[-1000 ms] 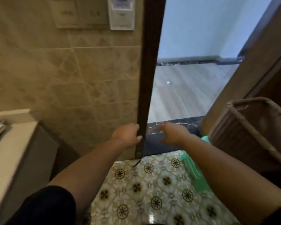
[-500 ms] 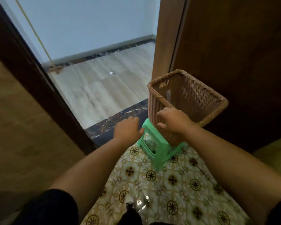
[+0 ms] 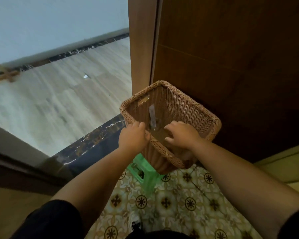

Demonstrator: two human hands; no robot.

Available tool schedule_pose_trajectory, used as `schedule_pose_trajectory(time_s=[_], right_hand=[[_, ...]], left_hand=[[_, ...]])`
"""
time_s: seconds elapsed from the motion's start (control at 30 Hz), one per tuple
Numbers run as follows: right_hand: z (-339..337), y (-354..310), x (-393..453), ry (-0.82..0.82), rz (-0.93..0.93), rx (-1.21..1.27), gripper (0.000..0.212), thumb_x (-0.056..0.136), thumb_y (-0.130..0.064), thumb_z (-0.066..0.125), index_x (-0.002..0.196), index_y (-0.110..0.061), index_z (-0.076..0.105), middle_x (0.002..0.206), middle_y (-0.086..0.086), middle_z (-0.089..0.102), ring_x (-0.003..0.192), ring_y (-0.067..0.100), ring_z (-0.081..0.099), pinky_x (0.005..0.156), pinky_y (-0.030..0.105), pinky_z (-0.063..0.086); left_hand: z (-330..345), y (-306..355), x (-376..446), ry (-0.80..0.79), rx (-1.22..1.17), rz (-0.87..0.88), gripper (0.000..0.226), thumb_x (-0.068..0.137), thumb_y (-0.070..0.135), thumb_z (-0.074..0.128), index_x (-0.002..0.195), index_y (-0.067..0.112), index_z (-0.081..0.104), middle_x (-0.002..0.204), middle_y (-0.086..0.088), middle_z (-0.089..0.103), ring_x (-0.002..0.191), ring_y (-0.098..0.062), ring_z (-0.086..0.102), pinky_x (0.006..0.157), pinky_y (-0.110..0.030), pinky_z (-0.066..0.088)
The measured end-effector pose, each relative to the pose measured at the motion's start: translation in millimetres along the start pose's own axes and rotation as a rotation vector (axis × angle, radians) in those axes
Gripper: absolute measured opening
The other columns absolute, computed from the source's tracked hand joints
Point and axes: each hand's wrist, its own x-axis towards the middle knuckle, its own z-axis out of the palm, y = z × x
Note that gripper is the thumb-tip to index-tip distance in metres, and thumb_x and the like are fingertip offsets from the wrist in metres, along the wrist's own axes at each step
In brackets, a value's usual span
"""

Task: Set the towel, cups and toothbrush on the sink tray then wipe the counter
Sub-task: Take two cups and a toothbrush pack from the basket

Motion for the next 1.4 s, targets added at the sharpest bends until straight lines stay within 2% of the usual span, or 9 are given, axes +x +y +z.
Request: schedule_pose_trajectory(time_s=[0.13,0.33,0.5,0.73,0.83,1.0,1.1,1.3,1.4], right_hand=[[9,36,42,-0.053,-0.013,0.03,0.051,0.089,-0.047,0.059,0.132,-0.024,0.048,0.128,0.004,0.054,0.118,0.025,0.049,0.093,0.045,0.044],[32,85,114,-0.117,-0.146,0.01,0.05,0.088,-0.047,0.059,0.132,-0.026,0.048,0.127,0.002,0.054,0.117,0.024,0.049,0.094,0.043,0.044],[54,127,165,-0.159,-0.311,-0.052,0.045,0.088,-0.047,0.059,0.127,-0.027,0.05,0.126,0.001,0.055,0.116,0.023,0.051,0.093,0.042,0.044],[90,159,199,-0.188,-0.493,-0.134,0.049,0.085,-0.045,0.063,0.127,-0.023,0.05,0.127,0.005,0.054,0.116,0.028,0.05,0.091,0.045,0.043],[123,163,207,-0.218,-0.514,-0.147,0.053,0.083,-0.045,0.065,0.128,-0.022,0.051,0.133,0.008,0.052,0.12,0.029,0.048,0.092,0.045,0.043],[185,166,221,-0.236,-0.415,-0.132,0.065,0.084,-0.047,0.062,0.139,-0.022,0.039,0.148,0.009,0.037,0.134,0.03,0.032,0.101,0.046,0.037],[214,166,232,-0.259,-0.246,0.004,0.068,0.085,-0.047,0.061,0.143,-0.022,0.034,0.153,0.008,0.029,0.139,0.031,0.026,0.105,0.047,0.034],[259,154,246,-0.205,0.016,0.316,0.089,0.084,-0.041,0.068,0.151,-0.012,0.019,0.159,0.015,0.016,0.141,0.037,0.024,0.111,0.048,0.033],[281,149,254,-0.148,0.124,0.465,0.098,0.081,-0.039,0.073,0.153,-0.012,0.012,0.159,0.015,0.014,0.143,0.035,0.022,0.111,0.048,0.031]], left_hand=[[12,5,42,-0.001,0.001,-0.012,0.024,0.093,0.045,0.049,0.094,0.021,0.053,0.091,0.0,0.056,0.078,-0.018,0.052,0.064,-0.033,0.041],[48,20,86,-0.061,-0.015,-0.193,0.028,0.092,0.047,0.051,0.103,0.023,0.055,0.101,0.0,0.06,0.088,-0.021,0.057,0.075,-0.039,0.051],[83,44,108,-0.044,-0.025,-0.469,0.021,0.092,0.044,0.054,0.099,0.025,0.055,0.097,0.002,0.06,0.082,-0.017,0.055,0.073,-0.035,0.05],[131,81,118,-0.133,-0.171,-0.819,0.031,0.09,0.043,0.057,0.114,0.024,0.053,0.112,-0.001,0.058,0.098,-0.019,0.055,0.083,-0.038,0.048],[158,84,129,-0.121,-0.256,-1.038,0.04,0.09,0.043,0.057,0.123,0.021,0.051,0.121,-0.004,0.055,0.109,-0.023,0.053,0.09,-0.043,0.048],[215,82,148,0.042,-0.355,-1.415,0.043,0.092,0.037,0.058,0.129,0.016,0.049,0.131,-0.007,0.052,0.119,-0.027,0.05,0.093,-0.044,0.045],[249,79,154,0.09,-0.466,-1.608,0.051,0.093,0.034,0.059,0.136,0.012,0.043,0.138,-0.012,0.048,0.124,-0.031,0.048,0.094,-0.044,0.044],[308,66,149,0.188,-0.635,-1.771,0.073,0.094,0.033,0.061,0.151,0.011,0.022,0.153,-0.016,0.032,0.135,-0.035,0.04,0.103,-0.049,0.043],[327,54,147,0.262,-0.65,-1.772,0.084,0.091,0.034,0.067,0.154,0.013,0.016,0.157,-0.016,0.027,0.138,-0.036,0.036,0.106,-0.049,0.04]])
